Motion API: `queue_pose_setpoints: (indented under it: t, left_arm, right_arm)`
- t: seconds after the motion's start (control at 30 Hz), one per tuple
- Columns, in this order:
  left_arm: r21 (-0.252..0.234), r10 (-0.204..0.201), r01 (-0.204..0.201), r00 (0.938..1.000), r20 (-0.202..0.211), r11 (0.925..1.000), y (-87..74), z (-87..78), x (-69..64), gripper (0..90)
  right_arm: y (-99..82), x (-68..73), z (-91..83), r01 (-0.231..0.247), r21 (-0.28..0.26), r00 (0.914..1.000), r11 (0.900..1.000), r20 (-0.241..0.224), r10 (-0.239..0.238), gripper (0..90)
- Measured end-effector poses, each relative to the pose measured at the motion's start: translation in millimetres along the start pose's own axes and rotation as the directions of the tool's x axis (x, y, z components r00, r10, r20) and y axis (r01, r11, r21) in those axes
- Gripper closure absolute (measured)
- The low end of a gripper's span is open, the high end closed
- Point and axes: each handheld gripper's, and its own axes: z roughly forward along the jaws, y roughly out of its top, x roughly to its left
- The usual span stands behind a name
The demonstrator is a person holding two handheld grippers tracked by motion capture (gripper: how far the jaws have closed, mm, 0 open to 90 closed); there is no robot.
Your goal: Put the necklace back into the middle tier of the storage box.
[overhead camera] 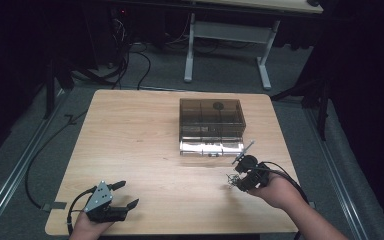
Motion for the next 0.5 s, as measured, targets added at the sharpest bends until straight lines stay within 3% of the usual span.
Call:
queue_pose_setpoints:
  t: [0.3, 0.5]
  left_arm:
    - [-0.004, -0.003, 0.003, 1.0, 0.002, 1.0, -0.1, 0.1, 0.0, 22.4]
    - [-0.002, -0.002, 0.002, 1.0, -0.002, 1.0, 0.0, 0.2, -0.6, 22.4]
  right_arm:
    - [8.3, -4.9, -11.1, -0.031, -0.012, 0.9994, 0.9995, -0.017, 0.03, 72.5]
    - [17.7, -7.9, -15.9, -0.012, -0.023, 0.9999, 0.9997, -0.011, 0.012, 72.5]
